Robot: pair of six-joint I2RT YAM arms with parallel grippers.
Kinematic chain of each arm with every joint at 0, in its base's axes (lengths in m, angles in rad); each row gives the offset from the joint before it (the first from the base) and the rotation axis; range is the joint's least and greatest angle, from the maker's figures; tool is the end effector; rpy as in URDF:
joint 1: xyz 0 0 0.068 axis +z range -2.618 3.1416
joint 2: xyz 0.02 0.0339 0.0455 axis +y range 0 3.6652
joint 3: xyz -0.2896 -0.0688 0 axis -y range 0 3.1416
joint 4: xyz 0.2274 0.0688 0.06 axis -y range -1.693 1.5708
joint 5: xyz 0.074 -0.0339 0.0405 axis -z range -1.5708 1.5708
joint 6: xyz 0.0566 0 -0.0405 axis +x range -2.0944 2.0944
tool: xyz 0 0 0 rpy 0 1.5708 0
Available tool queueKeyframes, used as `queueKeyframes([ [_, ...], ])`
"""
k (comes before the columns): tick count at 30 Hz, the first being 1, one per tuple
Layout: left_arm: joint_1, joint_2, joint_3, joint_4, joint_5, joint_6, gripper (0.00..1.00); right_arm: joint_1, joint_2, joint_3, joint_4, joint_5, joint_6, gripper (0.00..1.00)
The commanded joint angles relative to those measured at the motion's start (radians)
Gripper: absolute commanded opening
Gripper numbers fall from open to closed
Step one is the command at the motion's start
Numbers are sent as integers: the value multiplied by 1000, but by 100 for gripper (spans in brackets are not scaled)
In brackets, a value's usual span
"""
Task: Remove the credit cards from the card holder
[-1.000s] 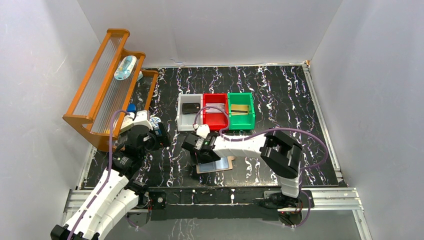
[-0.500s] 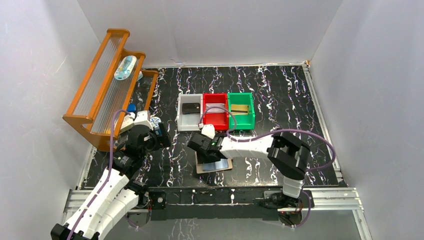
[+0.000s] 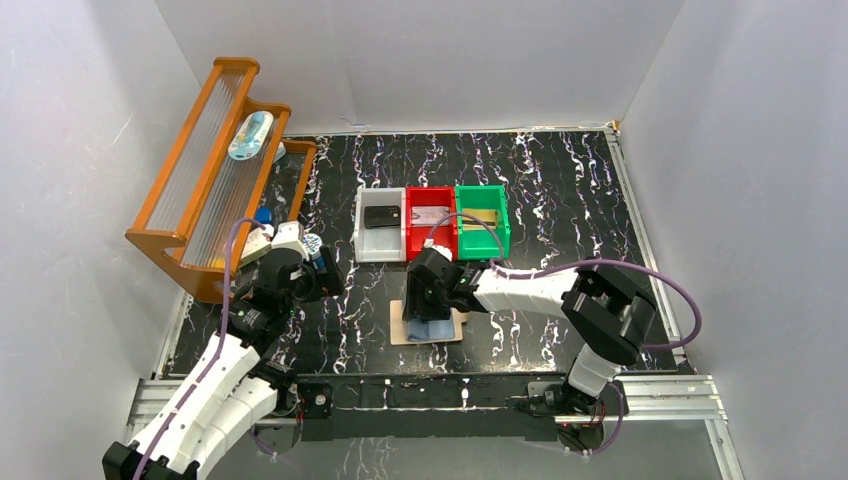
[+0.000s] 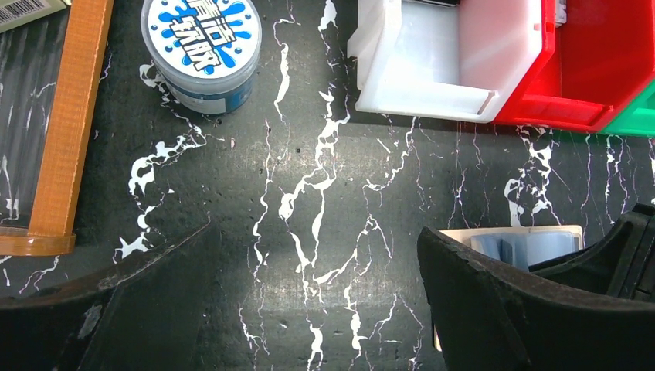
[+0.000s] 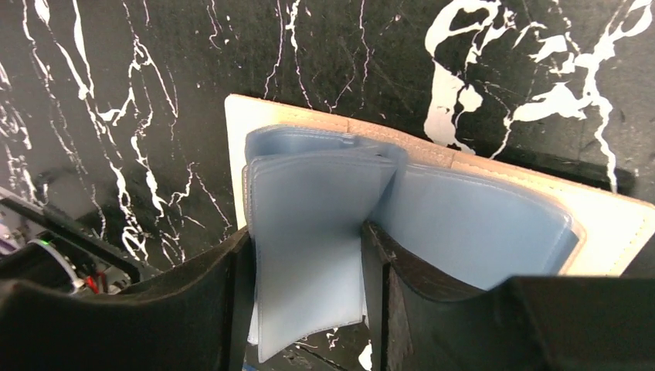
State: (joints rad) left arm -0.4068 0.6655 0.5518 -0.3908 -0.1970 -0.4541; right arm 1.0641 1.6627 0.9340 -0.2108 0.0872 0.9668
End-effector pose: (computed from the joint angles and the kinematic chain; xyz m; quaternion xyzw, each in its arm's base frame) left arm 0.1314 -0.0446 0.2635 -0.0702 0.8556 -0.1341 0.4950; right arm 0.1660 0.2889 0.1900 -0.0327 0.9492 0.2417 0.1987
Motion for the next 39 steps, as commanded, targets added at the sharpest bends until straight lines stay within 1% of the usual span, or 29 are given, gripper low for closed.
queueKeyframes([
  [1, 6, 6, 19, -7, 23, -2, 98, -9, 11, -53, 78, -92, 36, 55],
  [3, 6, 10, 19, -6, 25, -1, 98, -16, 3, -68, 94, -102, 41, 42],
  [4, 5, 11, 18, -6, 27, -1, 98, -19, 0, -77, 107, -109, 43, 38],
  [6, 5, 14, 19, -5, 29, -1, 98, -24, -3, -88, 123, -118, 47, 34],
  [8, 5, 15, 18, -5, 30, 0, 98, -26, 0, -89, 124, -127, 46, 28],
  [12, 6, 19, 19, -3, 34, 0, 98, -26, 0, -84, 116, -120, 44, 28],
  [14, 6, 20, 19, 0, 47, 1, 98, -26, 0, -71, 102, -116, 31, 30],
  [16, 7, 22, 16, 9, 72, 4, 98, -26, -4, -47, 69, -102, 18, 35],
  [20, 5, 32, 15, 15, 96, 5, 98, -26, -18, 10, -25, -51, -11, 52],
  [22, 6, 37, 17, 15, 97, 4, 99, -26, -27, 29, -60, -27, -23, 58],
  [28, 6, 42, 18, 16, 114, 2, 98, -26, -67, 49, -143, 39, -20, 63],
  [35, 5, 41, 17, 27, 148, 2, 98, -27, -138, 61, -262, 192, 5, 65],
  [37, 5, 41, 17, 28, 152, 2, 98, -27, -158, 64, -296, 230, 15, 70],
  [39, 5, 41, 16, 30, 155, -1, 98, -27, -180, 60, -321, 266, 22, 71],
])
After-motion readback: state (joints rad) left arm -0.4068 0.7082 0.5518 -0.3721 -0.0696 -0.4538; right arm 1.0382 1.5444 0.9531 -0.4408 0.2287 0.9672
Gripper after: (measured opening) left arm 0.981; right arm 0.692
